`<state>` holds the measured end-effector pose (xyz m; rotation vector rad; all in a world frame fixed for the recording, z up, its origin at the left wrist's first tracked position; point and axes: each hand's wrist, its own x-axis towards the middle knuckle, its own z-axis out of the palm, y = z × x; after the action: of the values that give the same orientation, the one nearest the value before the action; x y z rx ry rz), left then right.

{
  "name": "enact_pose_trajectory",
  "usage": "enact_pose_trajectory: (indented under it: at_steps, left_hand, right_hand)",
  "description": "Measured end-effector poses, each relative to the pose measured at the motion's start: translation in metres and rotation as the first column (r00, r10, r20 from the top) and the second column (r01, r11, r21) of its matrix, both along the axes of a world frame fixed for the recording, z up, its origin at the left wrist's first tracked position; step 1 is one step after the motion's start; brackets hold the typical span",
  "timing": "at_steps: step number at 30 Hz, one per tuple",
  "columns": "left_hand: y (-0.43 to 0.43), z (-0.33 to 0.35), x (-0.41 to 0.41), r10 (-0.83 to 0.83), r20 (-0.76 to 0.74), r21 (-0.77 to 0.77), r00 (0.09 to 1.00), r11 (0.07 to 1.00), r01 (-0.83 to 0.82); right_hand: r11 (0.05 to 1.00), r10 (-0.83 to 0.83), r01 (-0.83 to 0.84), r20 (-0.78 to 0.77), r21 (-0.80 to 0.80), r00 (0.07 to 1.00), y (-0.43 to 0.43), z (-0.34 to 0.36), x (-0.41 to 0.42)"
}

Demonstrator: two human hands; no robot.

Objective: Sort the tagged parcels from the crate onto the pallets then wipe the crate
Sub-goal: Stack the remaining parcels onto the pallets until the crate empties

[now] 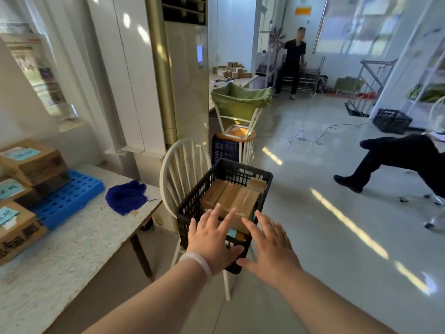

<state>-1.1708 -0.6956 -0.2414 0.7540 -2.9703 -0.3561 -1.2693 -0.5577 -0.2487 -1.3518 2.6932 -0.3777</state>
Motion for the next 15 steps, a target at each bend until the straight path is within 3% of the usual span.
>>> enact_pose_trajectory:
  at_steps: [15]
  left_hand:
    - [-0.105, -0.055, -0.156, -0.139, 0.144, 0.106, 0.980, 0.987, 0.124]
  right_hand:
    - [0.953, -0.293, 0.259, 0.271, 0.155, 0.917, -0.086, -0.040, -0.131]
